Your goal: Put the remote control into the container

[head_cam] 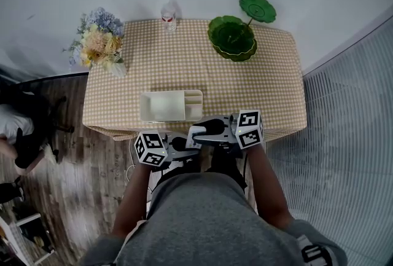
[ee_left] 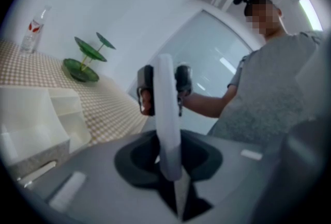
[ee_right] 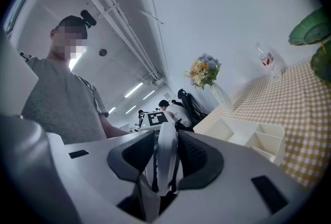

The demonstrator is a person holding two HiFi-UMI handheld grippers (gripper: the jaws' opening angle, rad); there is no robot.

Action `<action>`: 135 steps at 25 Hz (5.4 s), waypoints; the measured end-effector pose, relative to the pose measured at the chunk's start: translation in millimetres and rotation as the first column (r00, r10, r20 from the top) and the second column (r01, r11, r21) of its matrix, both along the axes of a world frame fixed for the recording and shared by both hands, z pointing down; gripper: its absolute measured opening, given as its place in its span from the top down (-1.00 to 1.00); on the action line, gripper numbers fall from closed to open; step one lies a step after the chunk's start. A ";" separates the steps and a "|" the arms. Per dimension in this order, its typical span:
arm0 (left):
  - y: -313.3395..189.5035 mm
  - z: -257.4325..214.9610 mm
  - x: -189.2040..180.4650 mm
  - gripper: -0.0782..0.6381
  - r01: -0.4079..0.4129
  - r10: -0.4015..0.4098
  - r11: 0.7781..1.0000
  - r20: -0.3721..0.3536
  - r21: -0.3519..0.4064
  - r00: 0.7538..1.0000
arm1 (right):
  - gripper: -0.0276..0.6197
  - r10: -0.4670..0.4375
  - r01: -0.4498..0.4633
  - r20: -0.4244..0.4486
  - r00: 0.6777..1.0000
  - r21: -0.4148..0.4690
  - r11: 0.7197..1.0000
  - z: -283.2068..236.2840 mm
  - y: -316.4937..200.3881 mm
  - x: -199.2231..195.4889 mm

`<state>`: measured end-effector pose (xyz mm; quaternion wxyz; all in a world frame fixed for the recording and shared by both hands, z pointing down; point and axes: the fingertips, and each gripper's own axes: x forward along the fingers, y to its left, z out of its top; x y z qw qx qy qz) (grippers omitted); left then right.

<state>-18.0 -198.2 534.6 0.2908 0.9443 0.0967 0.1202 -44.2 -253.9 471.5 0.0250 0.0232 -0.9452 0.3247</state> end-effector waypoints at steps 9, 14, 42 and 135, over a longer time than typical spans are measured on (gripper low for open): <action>-2.3 0.0 3.6 0.52 0.027 -0.026 0.999 -0.023 0.020 0.999 | 0.56 -0.011 0.011 -0.003 1.000 0.002 1.000 -1.8 -1.0 0.5; -1.3 -3.1 7.1 0.35 0.020 -0.022 0.999 -0.056 -0.032 0.998 | 0.56 -0.030 0.030 -0.025 0.999 0.001 1.000 3.0 -0.8 -0.9; 5.9 29.8 -2.9 0.78 0.075 -0.079 0.988 -0.022 -0.138 0.997 | 0.56 -0.005 0.011 -0.084 0.996 0.069 0.998 1.5 -63.5 16.3; -53.5 56.3 -14.6 0.78 0.293 -0.292 0.951 0.027 -0.093 0.956 | 0.81 0.147 -0.117 -0.341 0.929 0.108 0.987 128.7 -24.2 42.0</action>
